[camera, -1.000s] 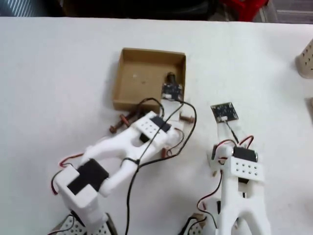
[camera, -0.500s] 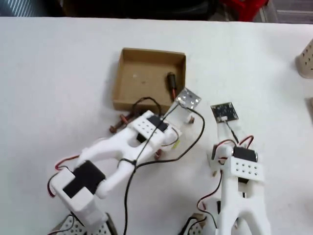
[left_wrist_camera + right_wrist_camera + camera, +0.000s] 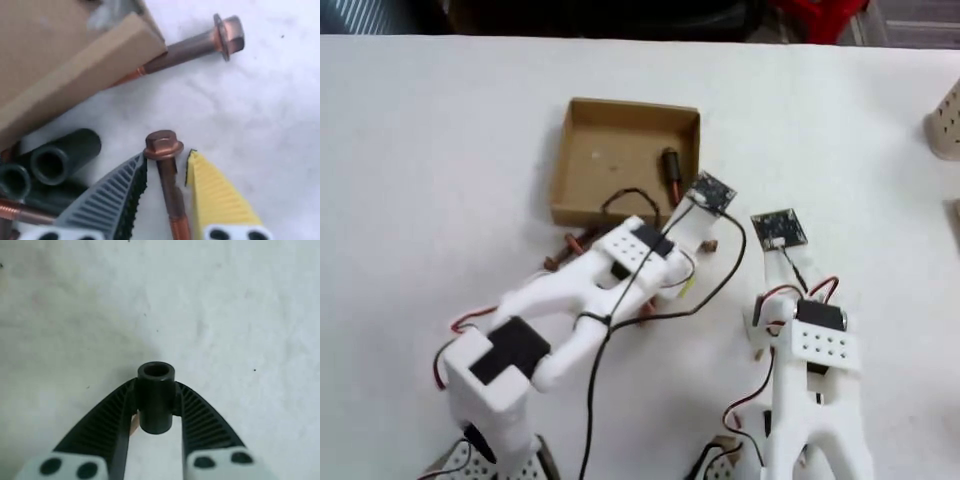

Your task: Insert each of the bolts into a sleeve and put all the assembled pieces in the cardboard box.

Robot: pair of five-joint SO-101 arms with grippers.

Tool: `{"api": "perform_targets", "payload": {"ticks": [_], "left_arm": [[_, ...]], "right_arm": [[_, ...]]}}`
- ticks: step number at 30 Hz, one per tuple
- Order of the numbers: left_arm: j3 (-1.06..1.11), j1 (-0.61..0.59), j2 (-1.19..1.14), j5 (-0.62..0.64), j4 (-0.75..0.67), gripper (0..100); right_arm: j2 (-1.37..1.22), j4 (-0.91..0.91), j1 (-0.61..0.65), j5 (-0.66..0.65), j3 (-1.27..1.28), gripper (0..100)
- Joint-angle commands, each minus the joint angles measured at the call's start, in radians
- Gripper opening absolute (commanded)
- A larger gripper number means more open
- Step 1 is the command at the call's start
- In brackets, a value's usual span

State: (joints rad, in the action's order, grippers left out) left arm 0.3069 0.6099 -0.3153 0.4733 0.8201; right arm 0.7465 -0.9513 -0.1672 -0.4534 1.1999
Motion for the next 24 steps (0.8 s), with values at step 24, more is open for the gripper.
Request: {"api": "perform_targets", "payload": {"ticks": [24], "left_arm": [[0.245,-0.143,0.220,-0.141,-0.249,2]], "right_arm": [[0.027,0.249,0.130,0.347,-0.003,1.7]]}}
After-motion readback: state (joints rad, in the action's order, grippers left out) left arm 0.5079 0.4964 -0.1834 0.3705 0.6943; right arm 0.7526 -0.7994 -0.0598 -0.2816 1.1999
